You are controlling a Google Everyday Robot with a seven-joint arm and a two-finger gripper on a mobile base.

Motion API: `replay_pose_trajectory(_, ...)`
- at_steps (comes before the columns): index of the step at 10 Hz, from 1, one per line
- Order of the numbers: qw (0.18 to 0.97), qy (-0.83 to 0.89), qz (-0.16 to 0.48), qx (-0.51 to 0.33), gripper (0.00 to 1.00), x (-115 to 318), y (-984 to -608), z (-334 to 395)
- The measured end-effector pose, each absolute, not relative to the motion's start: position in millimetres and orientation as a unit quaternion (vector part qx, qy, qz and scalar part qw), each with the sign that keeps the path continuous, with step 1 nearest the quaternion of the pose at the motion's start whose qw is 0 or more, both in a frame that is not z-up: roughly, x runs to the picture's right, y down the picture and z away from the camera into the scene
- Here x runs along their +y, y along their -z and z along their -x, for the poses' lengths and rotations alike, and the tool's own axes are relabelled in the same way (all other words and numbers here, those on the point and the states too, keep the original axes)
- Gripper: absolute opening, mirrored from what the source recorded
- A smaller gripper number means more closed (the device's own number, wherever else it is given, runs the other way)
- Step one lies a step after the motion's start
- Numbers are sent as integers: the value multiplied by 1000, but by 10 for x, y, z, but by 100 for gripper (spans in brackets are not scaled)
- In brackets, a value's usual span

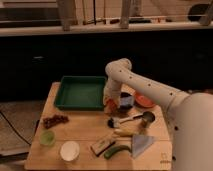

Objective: Place apple in table surface

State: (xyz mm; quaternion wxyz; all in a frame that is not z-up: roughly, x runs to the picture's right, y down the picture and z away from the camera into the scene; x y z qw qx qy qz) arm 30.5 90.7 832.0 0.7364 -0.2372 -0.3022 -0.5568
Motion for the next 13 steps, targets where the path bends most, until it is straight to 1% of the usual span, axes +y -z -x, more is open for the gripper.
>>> replay_pose_trajectory(13,700,598,222,-322,0,1142,-8116,1)
